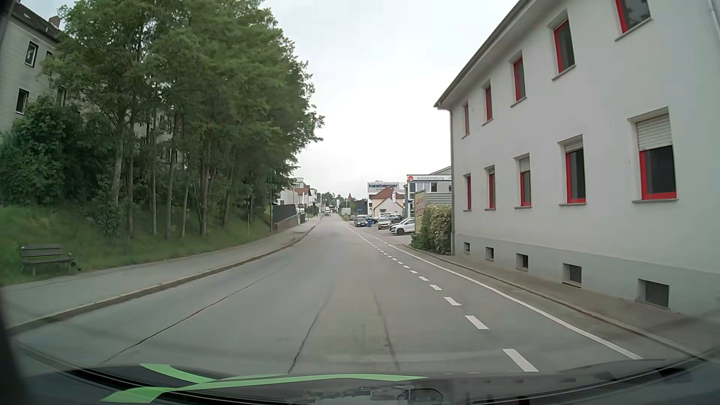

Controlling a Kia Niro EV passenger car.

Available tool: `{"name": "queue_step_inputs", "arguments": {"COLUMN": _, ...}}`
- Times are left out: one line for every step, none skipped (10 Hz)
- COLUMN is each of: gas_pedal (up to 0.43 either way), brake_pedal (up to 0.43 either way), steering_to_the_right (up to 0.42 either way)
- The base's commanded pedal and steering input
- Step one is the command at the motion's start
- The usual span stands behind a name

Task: Follow the waypoints while adhering to traffic rules and regulations

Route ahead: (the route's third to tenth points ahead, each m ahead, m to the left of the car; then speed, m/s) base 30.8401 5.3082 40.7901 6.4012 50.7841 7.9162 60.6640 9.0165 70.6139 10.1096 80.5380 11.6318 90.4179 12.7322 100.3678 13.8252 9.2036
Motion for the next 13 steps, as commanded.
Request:
{"name": "queue_step_inputs", "arguments": {"gas_pedal": 0.039, "brake_pedal": 0.0, "steering_to_the_right": -0.006}}
{"name": "queue_step_inputs", "arguments": {"gas_pedal": 0.039, "brake_pedal": 0.0, "steering_to_the_right": -0.006}}
{"name": "queue_step_inputs", "arguments": {"gas_pedal": 0.039, "brake_pedal": 0.0, "steering_to_the_right": -0.006}}
{"name": "queue_step_inputs", "arguments": {"gas_pedal": 0.039, "brake_pedal": 0.0, "steering_to_the_right": -0.006}}
{"name": "queue_step_inputs", "arguments": {"gas_pedal": 0.039, "brake_pedal": 0.0, "steering_to_the_right": -0.006}}
{"name": "queue_step_inputs", "arguments": {"gas_pedal": 0.039, "brake_pedal": 0.0, "steering_to_the_right": -0.006}}
{"name": "queue_step_inputs", "arguments": {"gas_pedal": 0.039, "brake_pedal": 0.0, "steering_to_the_right": -0.006}}
{"name": "queue_step_inputs", "arguments": {"gas_pedal": 0.039, "brake_pedal": 0.0, "steering_to_the_right": -0.006}}
{"name": "queue_step_inputs", "arguments": {"gas_pedal": 0.039, "brake_pedal": 0.0, "steering_to_the_right": -0.007}}
{"name": "queue_step_inputs", "arguments": {"gas_pedal": 0.039, "brake_pedal": 0.0, "steering_to_the_right": -0.008}}
{"name": "queue_step_inputs", "arguments": {"gas_pedal": 0.039, "brake_pedal": 0.0, "steering_to_the_right": -0.01}}
{"name": "queue_step_inputs", "arguments": {"gas_pedal": 0.039, "brake_pedal": 0.0, "steering_to_the_right": -0.013}}
{"name": "queue_step_inputs", "arguments": {"gas_pedal": 0.039, "brake_pedal": 0.0, "steering_to_the_right": -0.017}}
